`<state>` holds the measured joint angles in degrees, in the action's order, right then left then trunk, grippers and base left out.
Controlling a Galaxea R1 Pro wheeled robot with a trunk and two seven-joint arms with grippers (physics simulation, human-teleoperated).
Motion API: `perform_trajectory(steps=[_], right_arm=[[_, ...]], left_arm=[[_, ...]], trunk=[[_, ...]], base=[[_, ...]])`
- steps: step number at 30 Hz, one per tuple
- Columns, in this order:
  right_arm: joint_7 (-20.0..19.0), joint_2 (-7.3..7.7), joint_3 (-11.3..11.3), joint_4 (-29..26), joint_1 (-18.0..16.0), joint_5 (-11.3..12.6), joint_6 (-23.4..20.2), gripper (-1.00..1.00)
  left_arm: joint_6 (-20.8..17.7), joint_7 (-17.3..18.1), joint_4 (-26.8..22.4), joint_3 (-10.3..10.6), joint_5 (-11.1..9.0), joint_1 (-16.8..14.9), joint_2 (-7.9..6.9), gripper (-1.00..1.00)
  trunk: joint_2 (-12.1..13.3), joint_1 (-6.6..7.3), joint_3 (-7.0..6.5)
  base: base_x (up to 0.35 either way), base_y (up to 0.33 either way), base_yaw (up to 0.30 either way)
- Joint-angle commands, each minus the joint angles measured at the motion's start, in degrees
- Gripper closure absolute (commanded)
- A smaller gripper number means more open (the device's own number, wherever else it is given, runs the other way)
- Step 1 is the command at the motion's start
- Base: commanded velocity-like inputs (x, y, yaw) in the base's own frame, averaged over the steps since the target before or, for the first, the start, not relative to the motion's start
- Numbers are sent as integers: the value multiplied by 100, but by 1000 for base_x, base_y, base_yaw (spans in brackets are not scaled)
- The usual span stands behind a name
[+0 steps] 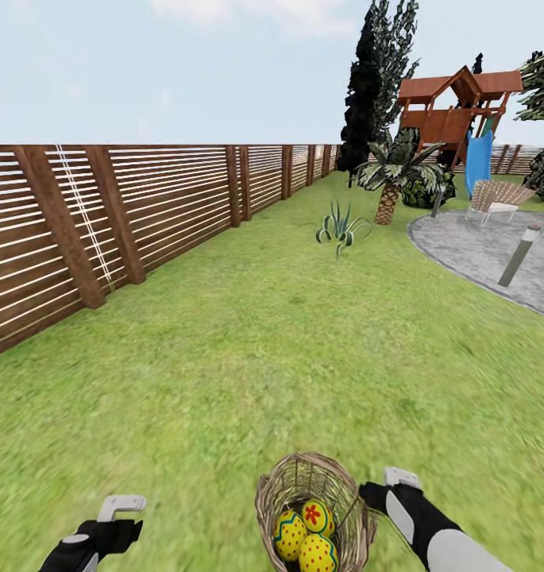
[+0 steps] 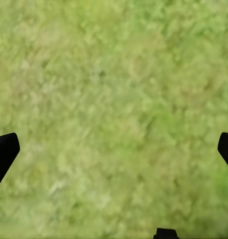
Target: Take the three Easter eggs out of the wicker basket on the lawn in the garden, then place them on the lawn next to a single tree (choose any tree) so that all three eggs are next to the same tree and none are left in the basket.
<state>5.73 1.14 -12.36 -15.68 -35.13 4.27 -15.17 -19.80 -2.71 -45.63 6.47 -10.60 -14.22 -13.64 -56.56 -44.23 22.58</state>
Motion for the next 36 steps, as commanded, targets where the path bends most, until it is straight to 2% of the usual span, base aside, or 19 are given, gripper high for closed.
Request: perform_trajectory(steps=[1,6,16,29,36], right_arm=[[24,15,8,-8,-32,50,-37,-100],[28,63,13,28,-192,50,-62,-100],[25,63,13,48,-237,48,-64,-100],[30,69,5,52,-242,51,-68,-100],[54,80,12,43,-390,45,-100,-100]], left_arm=[[-26,-30,-14,19,-56,-2,-7,-100],[-20,-42,-23,17,-56,-2,-7,-100],[-15,-39,-38,7,-56,-2,-7,-100],[-7,-34,4,-26,-59,-2,-9,-100],[-8,-18,33,-34,-65,-2,-13,-100]], trunk=[[-5,-1,7],[-5,-1,7],[-5,-1,7],[-526,-286,240],[-807,-440,366]], base=[[4,3,0],[2,1,0],[0,0,0],[0,0,0],[0,0,0]])
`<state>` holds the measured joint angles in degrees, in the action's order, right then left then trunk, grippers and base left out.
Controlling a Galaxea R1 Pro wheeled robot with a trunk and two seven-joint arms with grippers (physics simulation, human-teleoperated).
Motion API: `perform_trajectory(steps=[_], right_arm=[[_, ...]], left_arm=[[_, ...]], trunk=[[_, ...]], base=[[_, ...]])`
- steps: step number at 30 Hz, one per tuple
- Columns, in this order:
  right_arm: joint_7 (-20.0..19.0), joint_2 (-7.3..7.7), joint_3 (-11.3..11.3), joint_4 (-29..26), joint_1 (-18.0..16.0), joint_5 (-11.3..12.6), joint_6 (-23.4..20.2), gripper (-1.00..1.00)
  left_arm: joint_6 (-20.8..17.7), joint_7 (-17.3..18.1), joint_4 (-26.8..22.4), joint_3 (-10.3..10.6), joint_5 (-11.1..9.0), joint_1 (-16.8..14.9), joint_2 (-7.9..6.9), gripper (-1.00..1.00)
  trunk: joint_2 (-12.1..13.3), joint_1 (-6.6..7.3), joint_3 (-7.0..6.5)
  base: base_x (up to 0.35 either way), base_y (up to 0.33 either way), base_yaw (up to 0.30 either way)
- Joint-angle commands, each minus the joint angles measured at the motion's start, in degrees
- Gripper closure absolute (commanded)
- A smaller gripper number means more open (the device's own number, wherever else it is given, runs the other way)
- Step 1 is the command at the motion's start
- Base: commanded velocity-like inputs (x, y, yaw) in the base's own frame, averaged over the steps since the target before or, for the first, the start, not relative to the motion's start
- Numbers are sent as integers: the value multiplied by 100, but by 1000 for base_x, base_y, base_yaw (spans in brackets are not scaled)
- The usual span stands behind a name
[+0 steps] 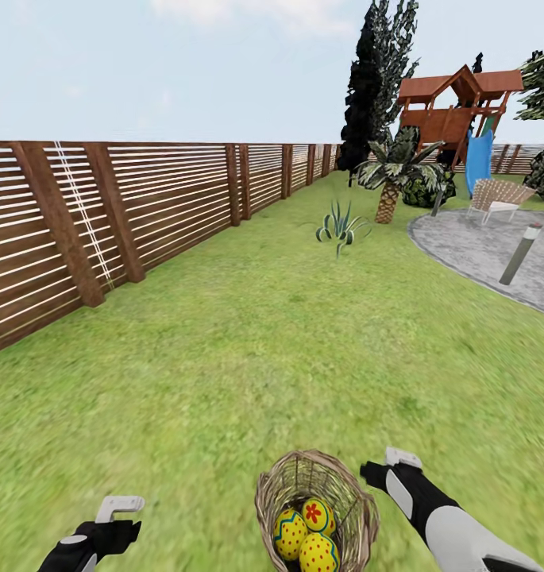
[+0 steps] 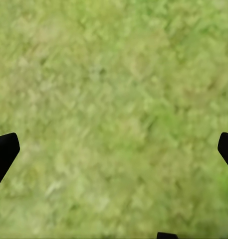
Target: Take the three Easter eggs out of the wicker basket on the lawn in the garden, then place them on the lawn next to a single tree (choose any tree) so that all three eggs are next to the same tree and none are left in the basket.
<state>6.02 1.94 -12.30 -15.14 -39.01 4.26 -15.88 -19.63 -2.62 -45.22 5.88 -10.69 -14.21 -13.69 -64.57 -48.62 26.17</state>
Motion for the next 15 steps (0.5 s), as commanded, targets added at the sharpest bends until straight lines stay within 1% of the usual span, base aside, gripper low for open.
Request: perform_trajectory(steps=[1,6,15], right_arm=[[47,1,7,-12,-20,44,-54,-100],[217,-11,19,2,-153,46,-267,-100],[265,-10,12,222,-192,48,-283,-100]], left_arm=[[-26,-26,-8,23,-57,-2,-8,-100],[6,-21,-5,21,-58,-2,-10,-100],[27,-15,-5,24,-64,-2,-10,-100]], trunk=[[-46,-23,25],[-246,-133,115],[-607,-330,276]], base=[[0,0,0],[0,0,0],[0,0,0]])
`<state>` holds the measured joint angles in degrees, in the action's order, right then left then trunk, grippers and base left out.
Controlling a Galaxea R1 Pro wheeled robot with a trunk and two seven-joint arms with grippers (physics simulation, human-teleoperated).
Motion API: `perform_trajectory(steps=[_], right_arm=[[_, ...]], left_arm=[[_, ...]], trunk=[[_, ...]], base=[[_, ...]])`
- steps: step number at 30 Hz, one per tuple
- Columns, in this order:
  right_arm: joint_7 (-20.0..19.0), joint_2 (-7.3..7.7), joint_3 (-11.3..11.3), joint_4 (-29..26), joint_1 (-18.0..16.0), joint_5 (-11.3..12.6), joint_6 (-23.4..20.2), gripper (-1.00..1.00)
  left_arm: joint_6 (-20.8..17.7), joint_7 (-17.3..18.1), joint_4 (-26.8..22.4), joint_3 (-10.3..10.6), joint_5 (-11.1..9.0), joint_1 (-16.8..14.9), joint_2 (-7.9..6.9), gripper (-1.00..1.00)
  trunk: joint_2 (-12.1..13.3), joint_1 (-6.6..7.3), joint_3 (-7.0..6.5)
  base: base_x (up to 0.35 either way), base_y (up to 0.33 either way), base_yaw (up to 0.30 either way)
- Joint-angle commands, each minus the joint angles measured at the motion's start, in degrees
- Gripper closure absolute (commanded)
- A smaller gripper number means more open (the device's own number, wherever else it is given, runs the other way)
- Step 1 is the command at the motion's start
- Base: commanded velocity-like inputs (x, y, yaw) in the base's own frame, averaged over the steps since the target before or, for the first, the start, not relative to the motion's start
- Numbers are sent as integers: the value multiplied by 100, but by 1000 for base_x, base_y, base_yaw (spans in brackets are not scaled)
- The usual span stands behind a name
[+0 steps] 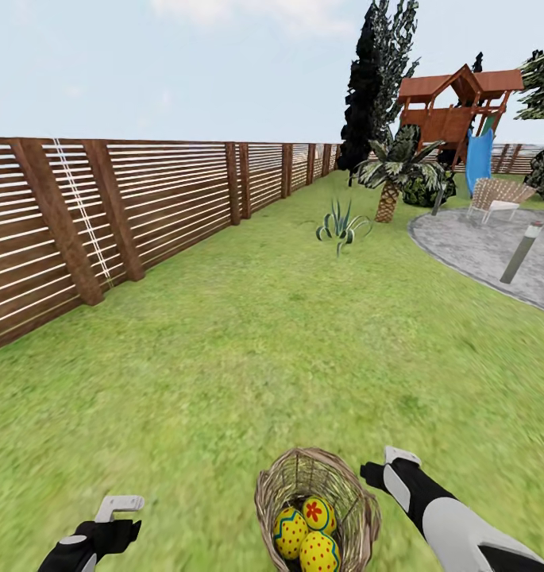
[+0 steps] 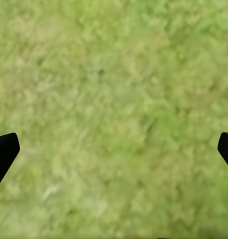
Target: Take the three Easter eggs out of the wicker basket on the lawn in the garden, then place them on the lawn next to a single tree (choose any tree) so that all three eggs are next to the same tree and none are left in the basket.
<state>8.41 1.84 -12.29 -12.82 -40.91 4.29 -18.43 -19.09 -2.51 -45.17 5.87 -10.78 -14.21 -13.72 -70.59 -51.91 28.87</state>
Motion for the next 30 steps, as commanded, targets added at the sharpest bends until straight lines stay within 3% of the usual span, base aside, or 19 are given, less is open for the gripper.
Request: perform_trajectory(steps=[1,30], right_arm=[[27,-2,12,-5,-2,46,-27,-100],[38,22,-4,7,-5,46,107,-100]], left_arm=[[-26,-25,-9,25,-56,-2,-7,-100],[132,-31,-9,32,-30,-2,-7,-100]], trunk=[[-45,-23,24],[-1208,-660,545]], base=[[0,0,0],[0,0,0]])
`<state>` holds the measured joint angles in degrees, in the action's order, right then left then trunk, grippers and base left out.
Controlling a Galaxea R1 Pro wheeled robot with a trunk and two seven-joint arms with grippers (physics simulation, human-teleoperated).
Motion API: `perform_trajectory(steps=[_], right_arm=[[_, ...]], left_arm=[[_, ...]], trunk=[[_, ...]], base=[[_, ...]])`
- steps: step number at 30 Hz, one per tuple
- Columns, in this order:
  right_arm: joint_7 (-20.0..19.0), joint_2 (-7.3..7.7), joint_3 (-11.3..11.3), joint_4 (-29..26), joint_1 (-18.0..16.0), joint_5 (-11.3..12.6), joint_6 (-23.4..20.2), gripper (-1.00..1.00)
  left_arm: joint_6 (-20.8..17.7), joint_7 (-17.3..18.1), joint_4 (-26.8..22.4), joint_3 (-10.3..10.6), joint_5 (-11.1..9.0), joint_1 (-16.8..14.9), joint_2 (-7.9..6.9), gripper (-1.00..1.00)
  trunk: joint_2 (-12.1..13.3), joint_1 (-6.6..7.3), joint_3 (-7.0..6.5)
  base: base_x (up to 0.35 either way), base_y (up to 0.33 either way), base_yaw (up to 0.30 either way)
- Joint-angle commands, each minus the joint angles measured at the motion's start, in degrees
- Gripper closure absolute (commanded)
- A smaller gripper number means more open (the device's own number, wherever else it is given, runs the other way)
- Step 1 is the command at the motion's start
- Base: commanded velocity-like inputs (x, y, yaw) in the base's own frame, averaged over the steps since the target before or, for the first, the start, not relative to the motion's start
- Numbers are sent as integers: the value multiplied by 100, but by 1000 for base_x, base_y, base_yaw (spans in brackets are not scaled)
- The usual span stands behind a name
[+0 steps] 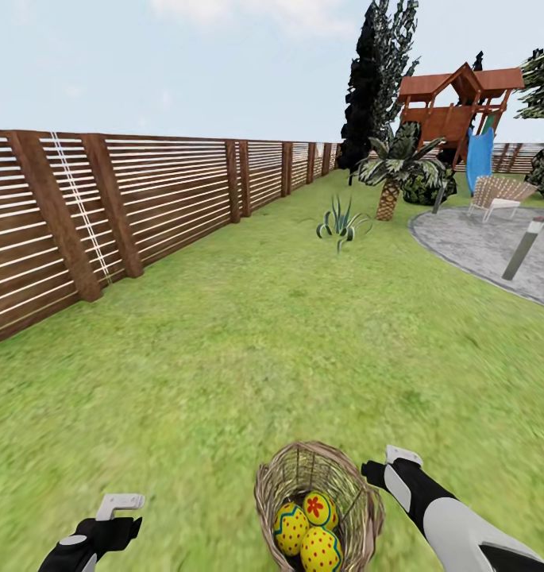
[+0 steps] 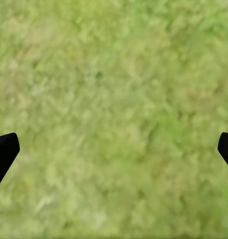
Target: Take the three Easter eggs out of the wicker basket on the lawn in the garden, then place them on the lawn next to a single tree (choose any tree) so that all three eggs are next to the same tree and none are left in the basket.
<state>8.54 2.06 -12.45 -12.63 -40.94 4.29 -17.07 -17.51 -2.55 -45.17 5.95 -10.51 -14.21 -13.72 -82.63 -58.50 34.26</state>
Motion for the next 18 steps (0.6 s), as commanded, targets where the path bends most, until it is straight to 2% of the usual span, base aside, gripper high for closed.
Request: perform_trajectory(steps=[1,14,18], right_arm=[[25,1,13,-11,-1,46,-28,-100],[25,-3,13,-9,-1,44,-11,-100],[29,-6,14,6,-1,45,226,-100]], left_arm=[[-26,-27,-9,24,-56,-2,-7,-100],[-23,-25,-9,22,-59,-2,-7,-100],[-18,-26,-9,22,-61,-2,-7,-100]], trunk=[[-45,-22,24],[-566,-308,257],[-727,-396,329]], base=[[0,0,0],[0,0,0],[0,0,0]])
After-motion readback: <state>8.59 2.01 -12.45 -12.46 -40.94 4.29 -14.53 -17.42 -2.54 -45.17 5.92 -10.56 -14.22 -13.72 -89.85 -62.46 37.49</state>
